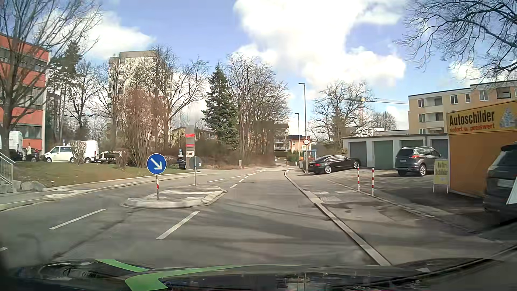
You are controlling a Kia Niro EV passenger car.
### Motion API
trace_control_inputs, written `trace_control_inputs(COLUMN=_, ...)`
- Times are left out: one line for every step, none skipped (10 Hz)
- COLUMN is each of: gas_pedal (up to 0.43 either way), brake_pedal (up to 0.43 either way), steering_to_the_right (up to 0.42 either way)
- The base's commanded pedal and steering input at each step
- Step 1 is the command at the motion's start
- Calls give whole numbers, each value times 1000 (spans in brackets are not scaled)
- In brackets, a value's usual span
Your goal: Follow the waypoints while adhering to traffic rules and regulations
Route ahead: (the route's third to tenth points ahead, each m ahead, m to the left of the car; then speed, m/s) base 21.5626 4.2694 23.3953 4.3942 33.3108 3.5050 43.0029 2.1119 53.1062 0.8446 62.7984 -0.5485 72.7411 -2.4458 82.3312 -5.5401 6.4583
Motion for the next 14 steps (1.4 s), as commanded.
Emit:
trace_control_inputs(gas_pedal=0, brake_pedal=238, steering_to_the_right=-20)
trace_control_inputs(gas_pedal=0, brake_pedal=238, steering_to_the_right=-19)
trace_control_inputs(gas_pedal=0, brake_pedal=238, steering_to_the_right=-19)
trace_control_inputs(gas_pedal=0, brake_pedal=238, steering_to_the_right=-19)
trace_control_inputs(gas_pedal=0, brake_pedal=238, steering_to_the_right=-20)
trace_control_inputs(gas_pedal=0, brake_pedal=238, steering_to_the_right=-20)
trace_control_inputs(gas_pedal=0, brake_pedal=238, steering_to_the_right=-20)
trace_control_inputs(gas_pedal=0, brake_pedal=244, steering_to_the_right=-20)
trace_control_inputs(gas_pedal=0, brake_pedal=244, steering_to_the_right=-20)
trace_control_inputs(gas_pedal=0, brake_pedal=238, steering_to_the_right=-20)
trace_control_inputs(gas_pedal=0, brake_pedal=226, steering_to_the_right=-20)
trace_control_inputs(gas_pedal=0, brake_pedal=213, steering_to_the_right=-20)
trace_control_inputs(gas_pedal=0, brake_pedal=201, steering_to_the_right=-20)
trace_control_inputs(gas_pedal=0, brake_pedal=177, steering_to_the_right=-20)
